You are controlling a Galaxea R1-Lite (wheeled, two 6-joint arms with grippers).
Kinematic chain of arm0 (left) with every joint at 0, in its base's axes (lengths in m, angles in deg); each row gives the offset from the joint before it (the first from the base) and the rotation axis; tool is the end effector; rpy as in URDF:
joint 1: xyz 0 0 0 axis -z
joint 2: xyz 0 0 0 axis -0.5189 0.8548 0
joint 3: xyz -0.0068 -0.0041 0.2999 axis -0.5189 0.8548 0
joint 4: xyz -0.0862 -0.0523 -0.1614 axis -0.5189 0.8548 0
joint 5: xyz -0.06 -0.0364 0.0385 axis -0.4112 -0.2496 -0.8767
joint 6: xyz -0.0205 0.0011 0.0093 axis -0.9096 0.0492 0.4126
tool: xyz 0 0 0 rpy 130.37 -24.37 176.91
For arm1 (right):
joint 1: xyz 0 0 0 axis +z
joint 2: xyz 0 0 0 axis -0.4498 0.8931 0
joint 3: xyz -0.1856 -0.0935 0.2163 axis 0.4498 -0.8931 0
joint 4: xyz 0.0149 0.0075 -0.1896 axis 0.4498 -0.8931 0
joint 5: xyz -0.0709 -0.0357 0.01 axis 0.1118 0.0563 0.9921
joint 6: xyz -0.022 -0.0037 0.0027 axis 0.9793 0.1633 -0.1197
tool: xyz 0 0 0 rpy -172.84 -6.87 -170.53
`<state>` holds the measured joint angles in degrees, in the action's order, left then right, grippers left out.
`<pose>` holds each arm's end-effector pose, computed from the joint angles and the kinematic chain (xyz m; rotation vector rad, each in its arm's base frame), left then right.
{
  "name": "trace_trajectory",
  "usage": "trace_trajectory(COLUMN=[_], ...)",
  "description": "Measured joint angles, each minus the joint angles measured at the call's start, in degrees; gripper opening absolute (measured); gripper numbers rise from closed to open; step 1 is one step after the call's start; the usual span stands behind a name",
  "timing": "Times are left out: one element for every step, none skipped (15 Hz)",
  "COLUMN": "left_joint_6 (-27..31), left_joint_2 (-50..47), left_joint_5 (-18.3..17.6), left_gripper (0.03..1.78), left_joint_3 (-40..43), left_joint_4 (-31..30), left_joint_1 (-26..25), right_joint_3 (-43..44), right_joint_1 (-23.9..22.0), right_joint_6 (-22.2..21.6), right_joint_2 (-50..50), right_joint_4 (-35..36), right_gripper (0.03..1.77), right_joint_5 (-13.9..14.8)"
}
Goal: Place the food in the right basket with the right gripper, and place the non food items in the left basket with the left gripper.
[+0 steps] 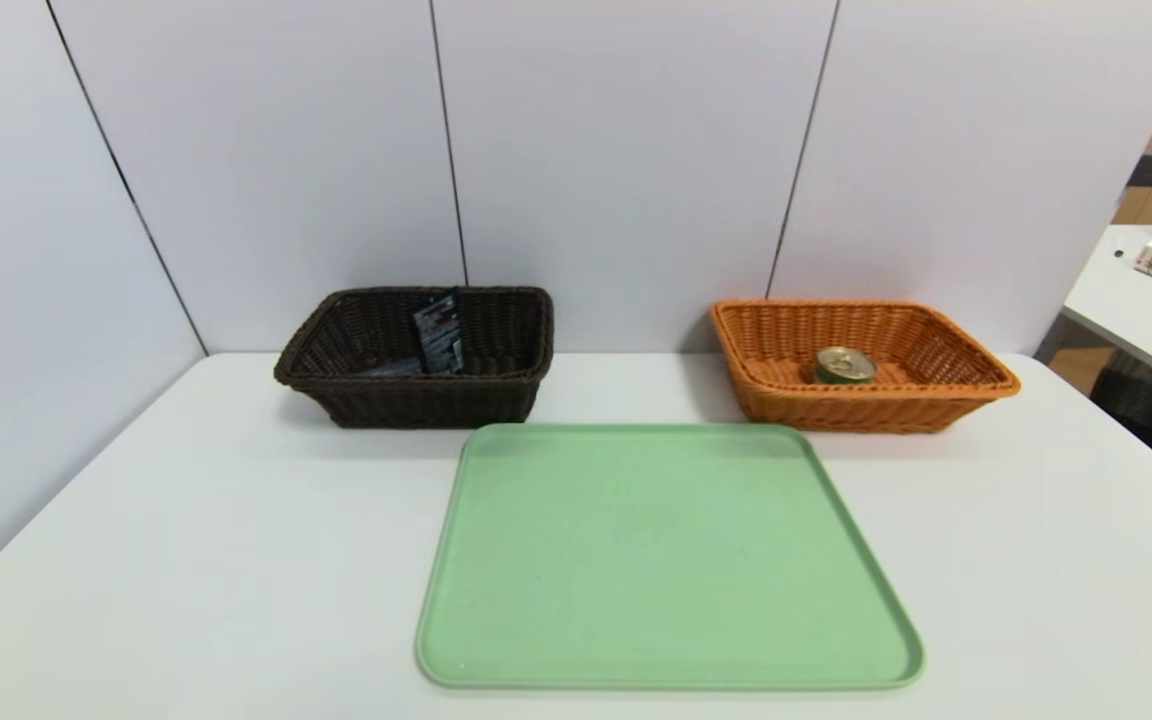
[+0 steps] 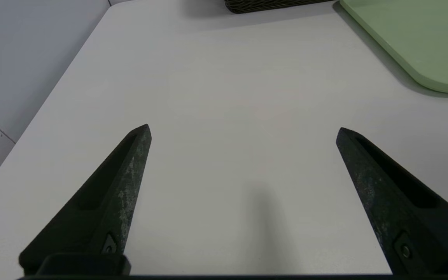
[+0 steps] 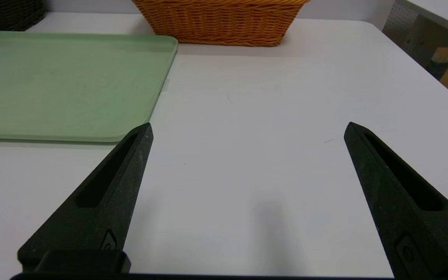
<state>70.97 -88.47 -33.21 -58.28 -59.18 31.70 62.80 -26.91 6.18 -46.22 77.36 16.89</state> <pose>-0.0248 -0.0006 0.0747 0.0968 0.0470 -0.0498 -0.0237 0.0001 0.0757 -0.0200 0.0141 0.0013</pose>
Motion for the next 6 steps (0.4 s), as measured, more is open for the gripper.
trace_trajectory(left_joint_6=[0.0,0.0,0.0,0.0,0.0,0.0], left_joint_2=[0.0,0.0,0.0,0.0,0.0,0.0], left_joint_5=[0.0,0.0,0.0,0.0,0.0,0.0], left_gripper=[1.69,1.69,1.69,1.69,1.69,1.69], left_joint_3=[0.0,0.0,0.0,0.0,0.0,0.0], left_joint_4=[0.0,0.0,0.0,0.0,0.0,0.0], left_joint_1=[0.0,0.0,0.0,0.0,0.0,0.0], right_joint_3=[0.1,0.1,0.1,0.1,0.1,0.1], right_joint_1=[0.0,0.0,0.0,0.0,0.0,0.0], right_joint_6=[-1.2,-1.6,-1.8,-1.8,-1.9,-1.9], right_joint_2=[0.0,0.0,0.0,0.0,0.0,0.0], right_joint_4=[-0.2,0.0,0.0,0.0,0.0,0.0], right_gripper=[1.69,1.69,1.69,1.69,1.69,1.69], right_joint_5=[0.4,0.9,1.0,1.1,1.1,1.1])
